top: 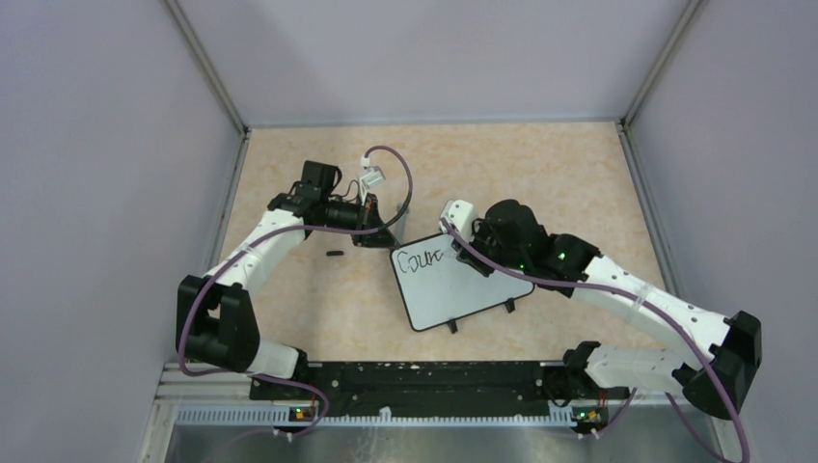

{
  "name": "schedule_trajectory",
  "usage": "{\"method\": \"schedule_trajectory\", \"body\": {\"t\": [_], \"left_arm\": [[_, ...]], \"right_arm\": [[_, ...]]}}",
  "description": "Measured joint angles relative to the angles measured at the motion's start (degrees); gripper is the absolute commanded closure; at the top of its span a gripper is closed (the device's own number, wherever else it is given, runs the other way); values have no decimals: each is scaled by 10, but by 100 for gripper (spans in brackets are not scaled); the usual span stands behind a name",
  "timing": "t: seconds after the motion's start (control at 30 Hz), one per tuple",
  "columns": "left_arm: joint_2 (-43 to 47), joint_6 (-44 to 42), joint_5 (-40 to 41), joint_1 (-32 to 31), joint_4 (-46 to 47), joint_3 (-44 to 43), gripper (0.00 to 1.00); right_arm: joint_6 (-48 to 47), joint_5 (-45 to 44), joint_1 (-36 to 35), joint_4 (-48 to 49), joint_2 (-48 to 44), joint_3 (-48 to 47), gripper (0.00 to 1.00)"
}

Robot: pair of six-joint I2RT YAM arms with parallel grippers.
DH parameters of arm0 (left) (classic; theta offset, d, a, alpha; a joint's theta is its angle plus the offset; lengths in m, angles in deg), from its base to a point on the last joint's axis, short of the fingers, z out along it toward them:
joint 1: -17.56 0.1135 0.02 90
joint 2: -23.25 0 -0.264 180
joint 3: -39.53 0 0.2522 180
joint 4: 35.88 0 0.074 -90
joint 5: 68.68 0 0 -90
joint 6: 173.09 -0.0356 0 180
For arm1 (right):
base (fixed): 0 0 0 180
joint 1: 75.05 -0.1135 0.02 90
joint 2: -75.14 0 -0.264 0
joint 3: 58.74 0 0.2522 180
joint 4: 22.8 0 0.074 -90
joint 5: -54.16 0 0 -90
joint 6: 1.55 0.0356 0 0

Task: Write a sentence on the whiteboard

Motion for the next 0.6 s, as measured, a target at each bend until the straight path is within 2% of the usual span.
{"method": "schedule_trajectory", "body": {"t": [0.6], "left_arm": [[0, 0, 0, 0, 0, 0, 100]], "right_arm": [[5, -12, 0, 15, 0, -4, 100]]}}
